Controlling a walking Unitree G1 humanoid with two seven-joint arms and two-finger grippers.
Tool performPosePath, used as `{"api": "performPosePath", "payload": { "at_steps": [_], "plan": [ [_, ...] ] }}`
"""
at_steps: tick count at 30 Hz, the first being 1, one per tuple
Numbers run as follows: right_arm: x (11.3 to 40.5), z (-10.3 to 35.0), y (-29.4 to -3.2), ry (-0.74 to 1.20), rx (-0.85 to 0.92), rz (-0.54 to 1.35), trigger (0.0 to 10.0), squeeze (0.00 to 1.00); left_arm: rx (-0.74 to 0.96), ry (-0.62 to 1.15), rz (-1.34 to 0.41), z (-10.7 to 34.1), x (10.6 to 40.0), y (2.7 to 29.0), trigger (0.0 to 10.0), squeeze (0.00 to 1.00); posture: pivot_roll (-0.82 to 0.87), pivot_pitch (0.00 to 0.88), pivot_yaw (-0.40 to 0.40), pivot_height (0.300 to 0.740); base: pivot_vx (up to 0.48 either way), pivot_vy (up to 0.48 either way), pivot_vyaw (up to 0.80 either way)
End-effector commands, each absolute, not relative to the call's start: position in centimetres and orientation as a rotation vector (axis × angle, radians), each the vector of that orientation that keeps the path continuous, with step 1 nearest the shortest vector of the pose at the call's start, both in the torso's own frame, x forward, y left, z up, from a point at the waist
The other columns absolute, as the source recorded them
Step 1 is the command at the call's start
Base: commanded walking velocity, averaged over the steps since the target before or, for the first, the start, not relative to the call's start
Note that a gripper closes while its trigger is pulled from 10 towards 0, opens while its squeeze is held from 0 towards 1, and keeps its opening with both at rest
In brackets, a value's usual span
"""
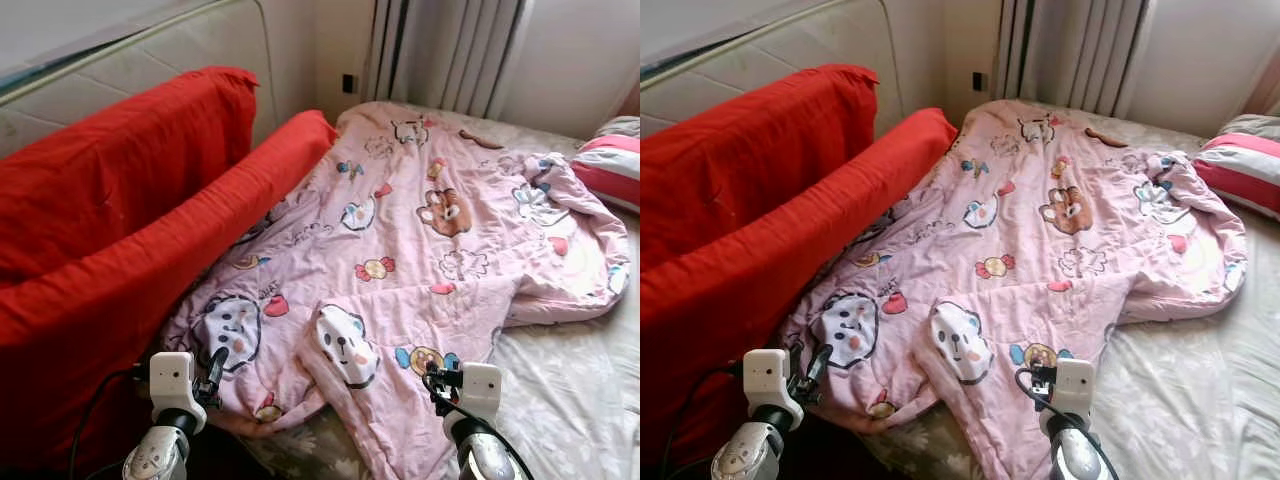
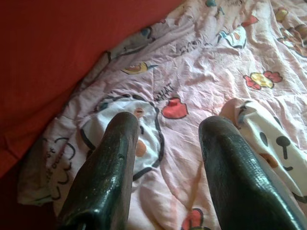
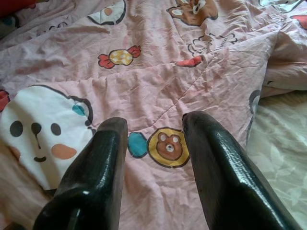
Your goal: Clean up the room
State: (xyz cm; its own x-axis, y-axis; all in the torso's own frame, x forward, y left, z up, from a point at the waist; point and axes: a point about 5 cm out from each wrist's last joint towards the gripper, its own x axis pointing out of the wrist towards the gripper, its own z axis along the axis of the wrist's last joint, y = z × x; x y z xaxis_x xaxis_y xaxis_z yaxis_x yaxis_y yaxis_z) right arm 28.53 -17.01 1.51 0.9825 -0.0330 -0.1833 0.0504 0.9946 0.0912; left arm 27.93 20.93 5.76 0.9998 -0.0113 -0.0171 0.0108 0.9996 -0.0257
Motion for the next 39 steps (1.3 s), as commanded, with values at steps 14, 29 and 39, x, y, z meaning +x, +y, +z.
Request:
{"api": "performPosePath", "payload": {
  "at_steps": [14, 29, 39],
  "plan": [
    [28.1, 1.2, -16.4, 0.193, 0.103, -0.029, 10.0, 0.00, -0.030, 0.032, -0.016, 5.9, 27.7, 20.7, 10.0, 0.00, 0.01, 0.224, 0.028, 0.675, 0.000, 0.000, 0.00],
    [28.1, 1.2, -15.4, 0.193, 0.097, 0.030, 10.0, 0.00, -0.027, 0.037, -0.023, 6.1, 27.8, 20.6, 10.0, 0.00, 0.01, 0.230, 0.033, 0.635, 0.000, 0.000, 0.00],
    [28.0, 1.0, -15.3, 0.209, 0.100, 0.026, 10.0, 0.00, -0.026, 0.040, -0.027, 6.1, 27.8, 20.5, 10.0, 0.00, 0.01, 0.228, 0.035, 0.635, 0.000, 0.000, 0.00]
  ]
}}
